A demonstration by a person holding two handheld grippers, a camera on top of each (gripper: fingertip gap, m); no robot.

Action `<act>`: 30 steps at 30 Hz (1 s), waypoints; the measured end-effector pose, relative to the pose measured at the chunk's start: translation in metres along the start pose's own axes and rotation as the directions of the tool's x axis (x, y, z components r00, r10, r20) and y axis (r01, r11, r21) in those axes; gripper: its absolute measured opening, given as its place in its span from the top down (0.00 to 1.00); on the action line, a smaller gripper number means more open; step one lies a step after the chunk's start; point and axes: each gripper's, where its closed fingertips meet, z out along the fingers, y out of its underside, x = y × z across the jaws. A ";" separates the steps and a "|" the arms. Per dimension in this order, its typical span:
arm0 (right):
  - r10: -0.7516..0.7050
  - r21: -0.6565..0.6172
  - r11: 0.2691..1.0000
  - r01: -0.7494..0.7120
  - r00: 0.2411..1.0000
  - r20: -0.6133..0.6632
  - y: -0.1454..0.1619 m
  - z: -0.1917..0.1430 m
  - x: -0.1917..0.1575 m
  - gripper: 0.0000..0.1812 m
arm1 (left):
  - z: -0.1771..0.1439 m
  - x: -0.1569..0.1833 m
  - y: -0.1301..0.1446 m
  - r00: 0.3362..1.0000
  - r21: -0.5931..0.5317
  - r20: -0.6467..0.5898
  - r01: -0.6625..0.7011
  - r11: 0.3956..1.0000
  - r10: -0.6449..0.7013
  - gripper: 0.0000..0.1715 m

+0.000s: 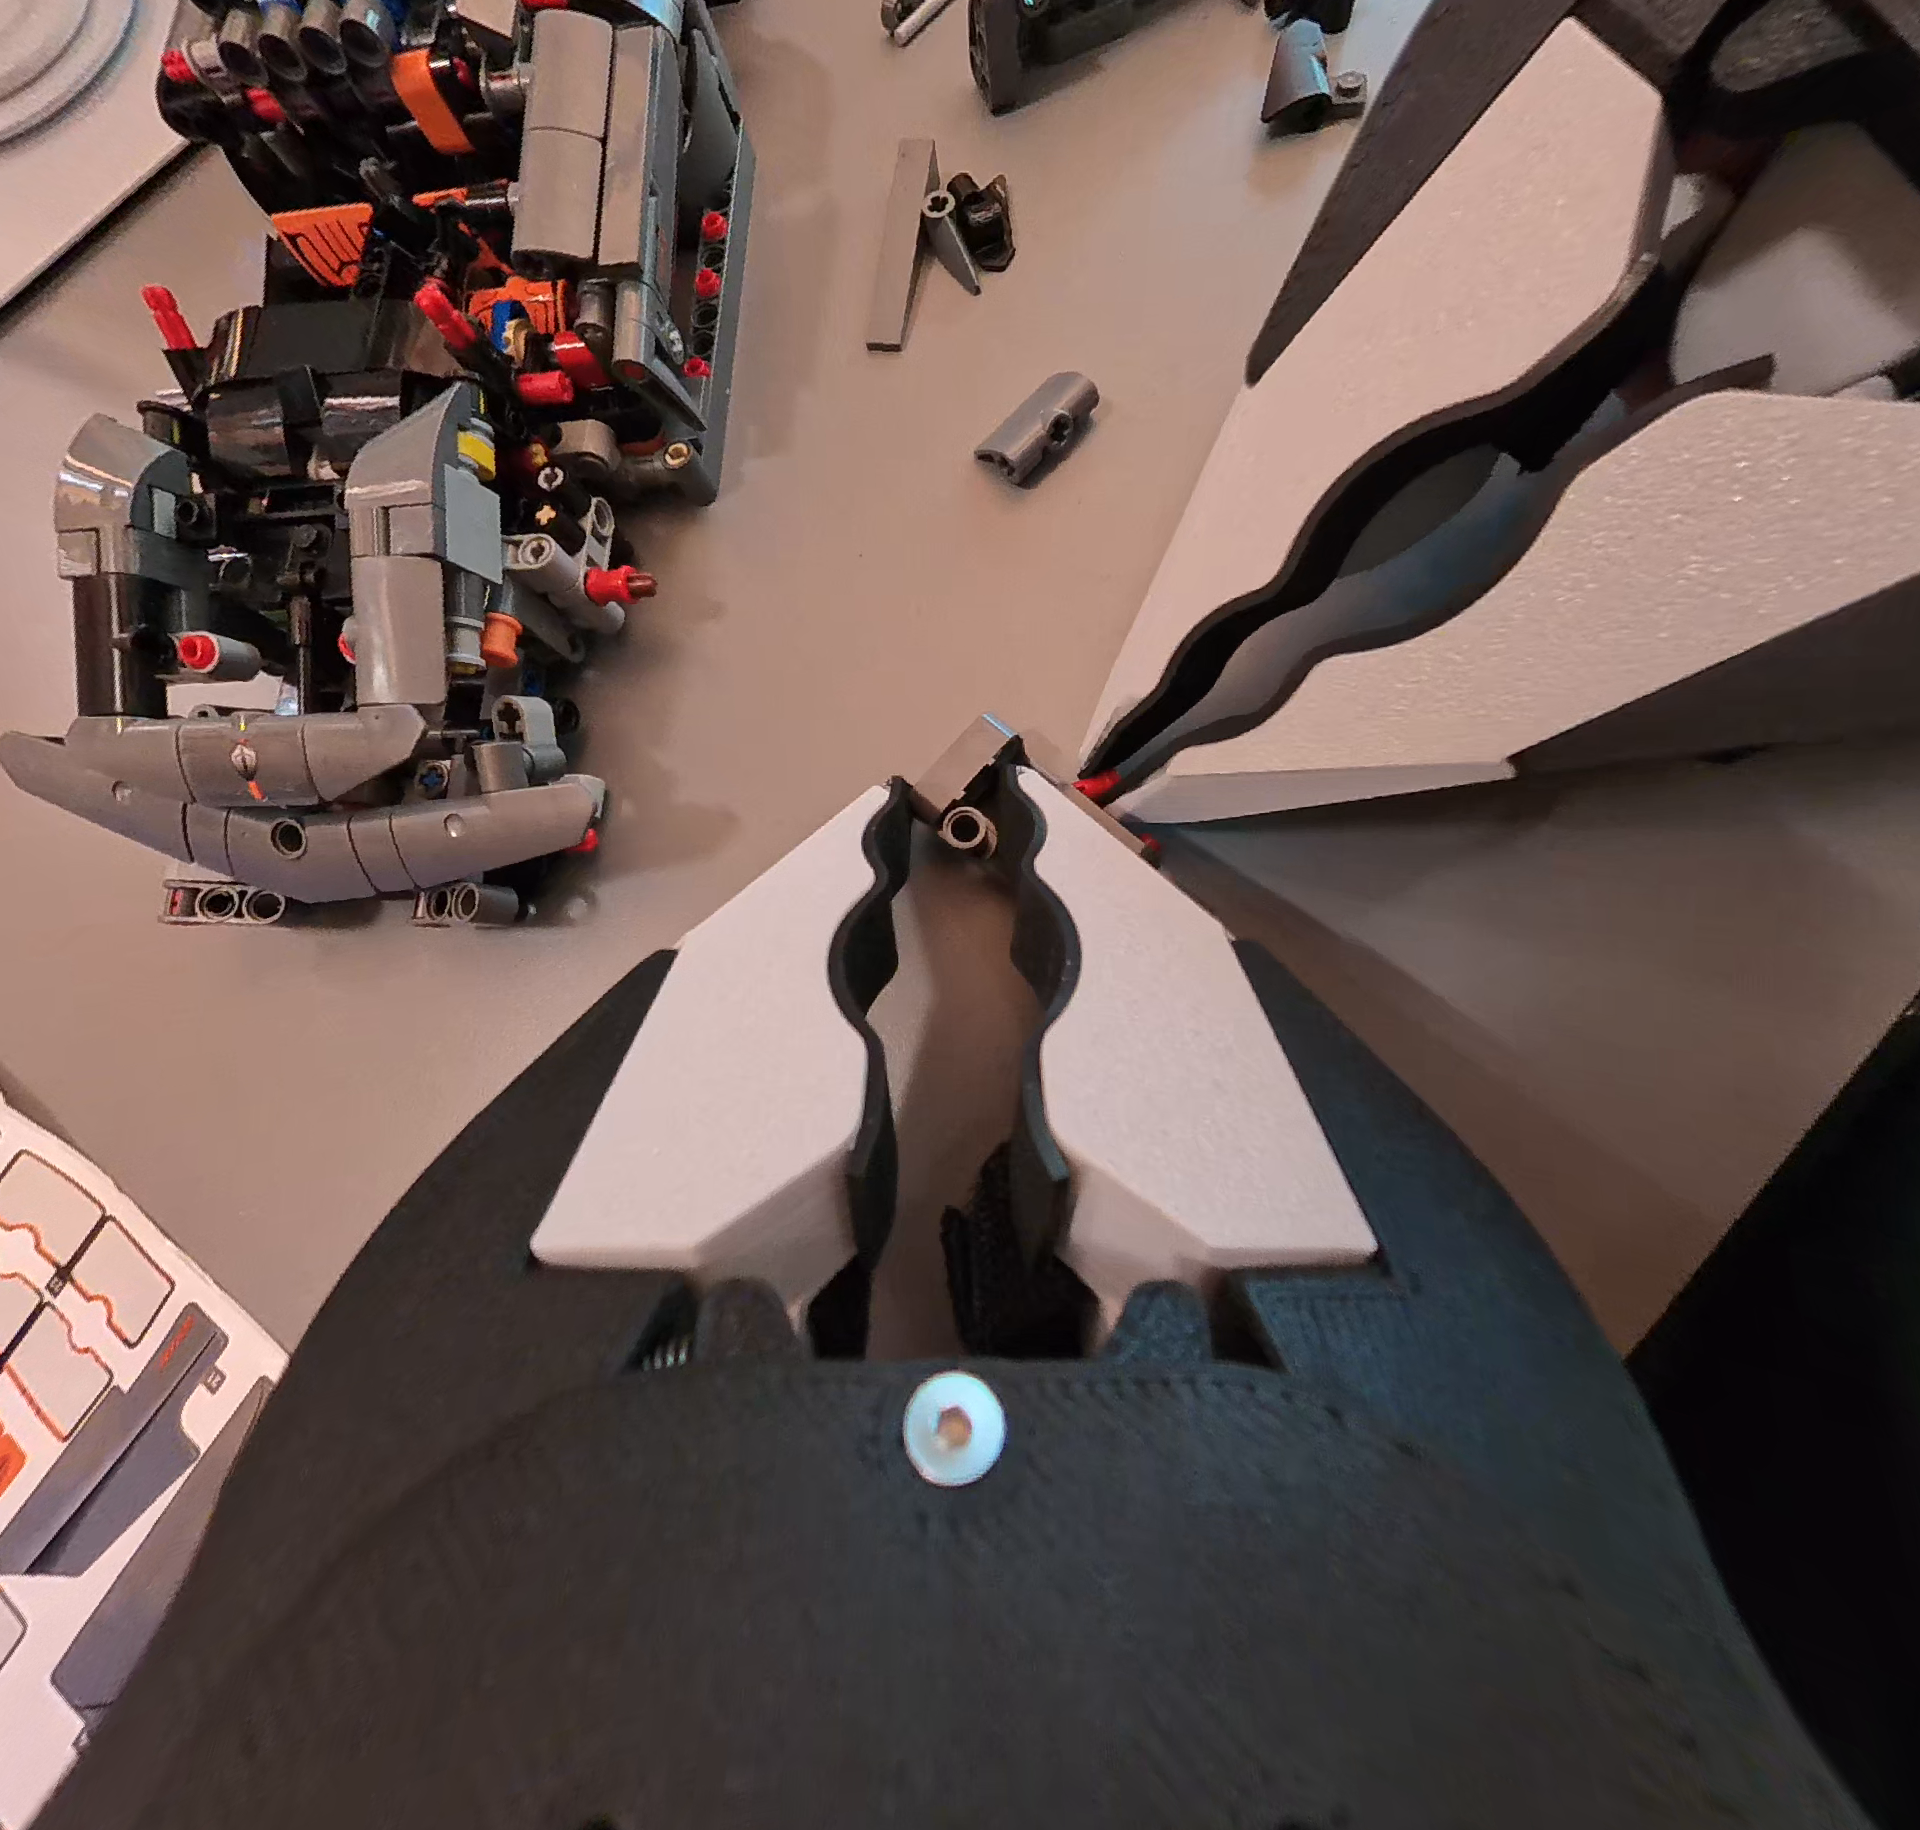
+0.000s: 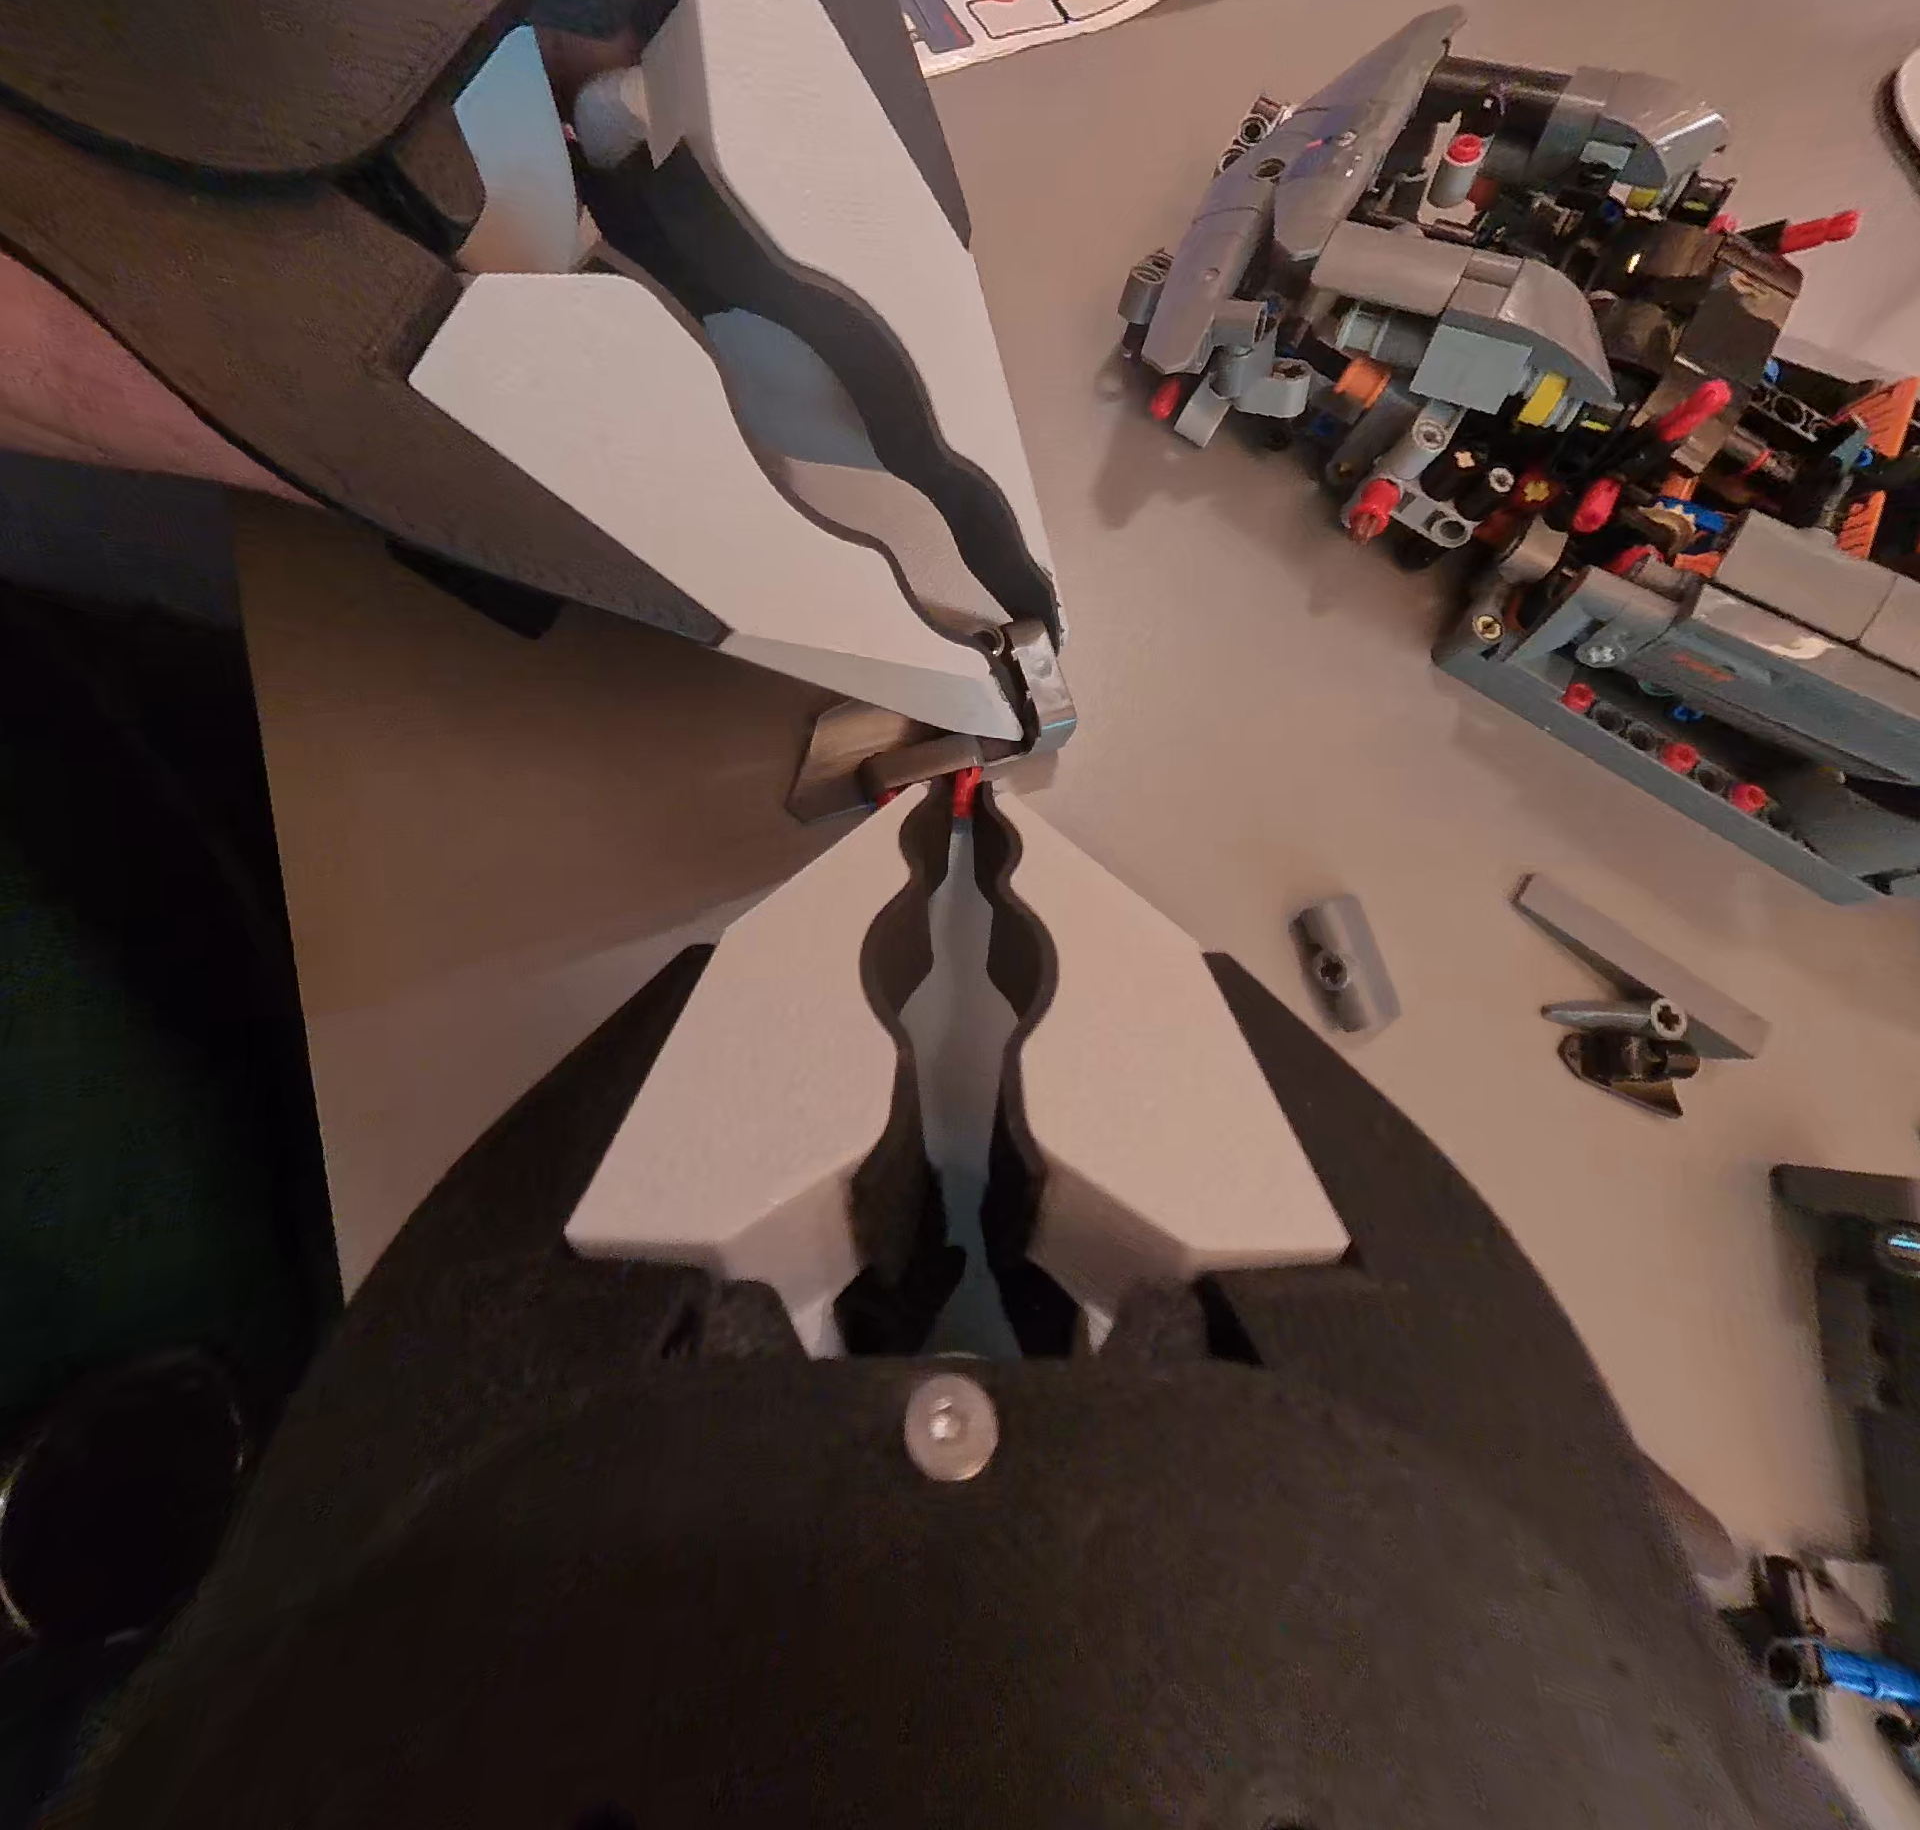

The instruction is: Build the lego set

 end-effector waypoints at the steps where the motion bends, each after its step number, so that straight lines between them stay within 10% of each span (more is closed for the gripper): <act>1: -0.013 0.001 1.000 0.013 1.000 0.007 0.000 0.000 0.000 0.99 | 0.000 0.000 0.000 1.000 0.000 -0.001 0.001 1.000 -0.001 0.91; 30: -0.325 0.006 0.944 0.330 0.925 0.194 0.000 0.000 -0.001 0.99 | 0.001 0.000 0.000 0.999 0.001 -0.041 0.027 1.000 -0.027 0.91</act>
